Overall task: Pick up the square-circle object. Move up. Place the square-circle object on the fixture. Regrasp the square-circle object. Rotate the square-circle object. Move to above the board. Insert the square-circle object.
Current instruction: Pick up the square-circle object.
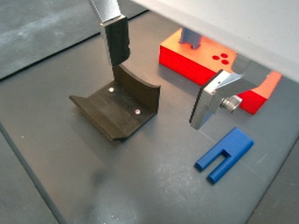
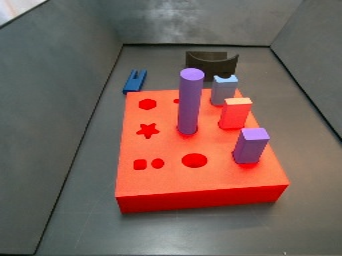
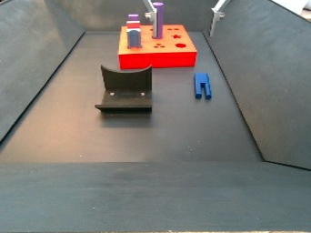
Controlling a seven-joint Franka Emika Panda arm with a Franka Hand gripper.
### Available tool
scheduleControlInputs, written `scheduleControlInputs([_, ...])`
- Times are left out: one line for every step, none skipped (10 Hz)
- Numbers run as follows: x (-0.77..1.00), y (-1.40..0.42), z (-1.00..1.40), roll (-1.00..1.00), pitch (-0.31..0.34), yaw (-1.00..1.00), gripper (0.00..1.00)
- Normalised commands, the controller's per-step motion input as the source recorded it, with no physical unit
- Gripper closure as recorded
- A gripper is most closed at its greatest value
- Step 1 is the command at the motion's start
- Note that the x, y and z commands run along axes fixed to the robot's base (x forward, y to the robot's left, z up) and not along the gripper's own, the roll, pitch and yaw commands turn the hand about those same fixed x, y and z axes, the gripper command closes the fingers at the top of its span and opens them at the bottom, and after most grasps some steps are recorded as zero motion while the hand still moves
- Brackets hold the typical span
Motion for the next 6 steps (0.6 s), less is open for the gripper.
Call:
scheduleControlInputs([-0.70,-0.07,-0.52,-0.04,-0.091,-0.26,0.00])
scheduleControlInputs([-0.70,-0.02,-1.00,-0.06,0.000,-0.39,0.00])
scheduleControlInputs([-0.77,-0.08,-1.00,-0.05,0.000,-0.31,0.00])
scheduleControlInputs([-0.50,-0.22,-1.00,-0.03,0.000,-0.11,0.00])
scheduleControlInputs([-0.17,-0.50,-0.92,-0.06,-0.047,0.00,0.00])
scheduleControlInputs([-0.01,-0.60,-0.92,-0.05,-0.059,0.03,0.00])
